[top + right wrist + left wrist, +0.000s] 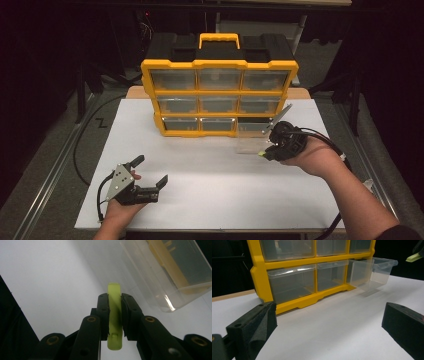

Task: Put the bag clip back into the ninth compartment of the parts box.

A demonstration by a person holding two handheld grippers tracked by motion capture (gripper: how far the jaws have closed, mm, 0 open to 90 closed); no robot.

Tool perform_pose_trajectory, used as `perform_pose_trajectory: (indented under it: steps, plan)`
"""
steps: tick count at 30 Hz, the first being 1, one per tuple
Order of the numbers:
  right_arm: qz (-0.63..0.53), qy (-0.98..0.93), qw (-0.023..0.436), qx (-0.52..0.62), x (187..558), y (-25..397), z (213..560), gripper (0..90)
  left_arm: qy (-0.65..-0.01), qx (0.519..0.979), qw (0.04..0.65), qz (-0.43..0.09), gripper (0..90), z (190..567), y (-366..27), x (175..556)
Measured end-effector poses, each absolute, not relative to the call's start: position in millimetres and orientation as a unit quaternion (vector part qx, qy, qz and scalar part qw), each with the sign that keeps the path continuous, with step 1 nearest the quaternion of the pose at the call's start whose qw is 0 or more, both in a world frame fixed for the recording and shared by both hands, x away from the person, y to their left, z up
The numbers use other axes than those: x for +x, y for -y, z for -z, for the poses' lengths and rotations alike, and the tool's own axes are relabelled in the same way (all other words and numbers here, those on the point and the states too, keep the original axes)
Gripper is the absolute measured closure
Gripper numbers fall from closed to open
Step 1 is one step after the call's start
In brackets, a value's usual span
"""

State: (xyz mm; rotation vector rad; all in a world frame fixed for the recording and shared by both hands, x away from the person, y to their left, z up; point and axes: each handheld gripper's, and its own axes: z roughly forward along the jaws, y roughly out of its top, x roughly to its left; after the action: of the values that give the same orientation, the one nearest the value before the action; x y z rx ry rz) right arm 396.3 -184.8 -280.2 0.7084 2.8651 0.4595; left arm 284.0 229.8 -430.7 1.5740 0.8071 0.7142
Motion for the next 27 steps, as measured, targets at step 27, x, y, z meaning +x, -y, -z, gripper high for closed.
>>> perform_pose_trajectory:
  steps: [27]
  plan:
    - [-0.149, -0.955, 0.089, 0.240, 433, 171, 277, 80.2, -0.344, 0.674, 0.580, -0.303, 0.4, 431, -230, 284]
